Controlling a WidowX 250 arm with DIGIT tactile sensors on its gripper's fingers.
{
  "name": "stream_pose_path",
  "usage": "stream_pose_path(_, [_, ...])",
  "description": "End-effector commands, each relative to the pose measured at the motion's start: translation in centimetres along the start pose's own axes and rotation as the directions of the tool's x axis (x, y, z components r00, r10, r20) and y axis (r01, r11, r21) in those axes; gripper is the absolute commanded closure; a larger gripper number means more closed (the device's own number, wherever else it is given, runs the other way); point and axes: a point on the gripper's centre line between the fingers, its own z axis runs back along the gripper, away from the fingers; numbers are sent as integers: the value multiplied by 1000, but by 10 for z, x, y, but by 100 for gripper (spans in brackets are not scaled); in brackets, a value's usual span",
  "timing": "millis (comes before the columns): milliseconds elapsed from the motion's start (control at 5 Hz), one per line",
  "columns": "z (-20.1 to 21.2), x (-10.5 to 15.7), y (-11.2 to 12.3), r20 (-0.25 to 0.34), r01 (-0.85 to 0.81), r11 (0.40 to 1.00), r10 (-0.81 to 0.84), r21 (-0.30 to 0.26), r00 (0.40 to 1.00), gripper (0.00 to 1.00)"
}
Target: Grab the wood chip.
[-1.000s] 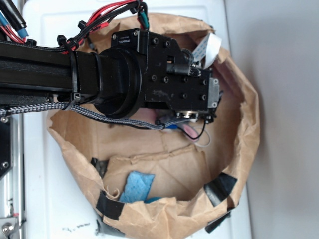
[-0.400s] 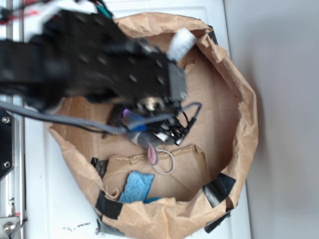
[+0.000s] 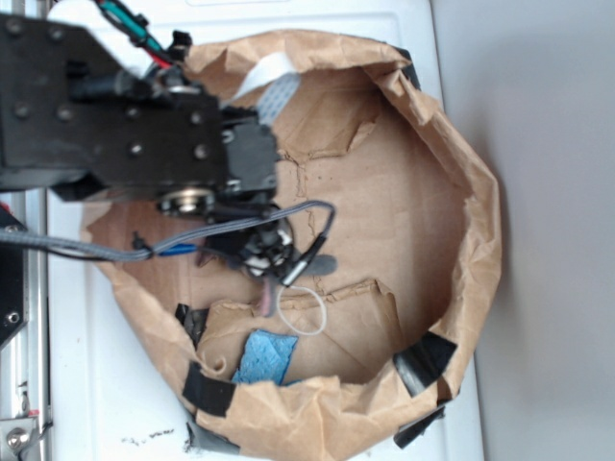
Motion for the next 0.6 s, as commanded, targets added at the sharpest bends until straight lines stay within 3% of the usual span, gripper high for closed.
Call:
stream_pose_path(0, [-28, 9, 2, 100, -18, 997, 10, 77, 995, 0])
stream_pose_path(400, [-48, 14, -12, 137, -45, 990, 27, 136, 990, 0])
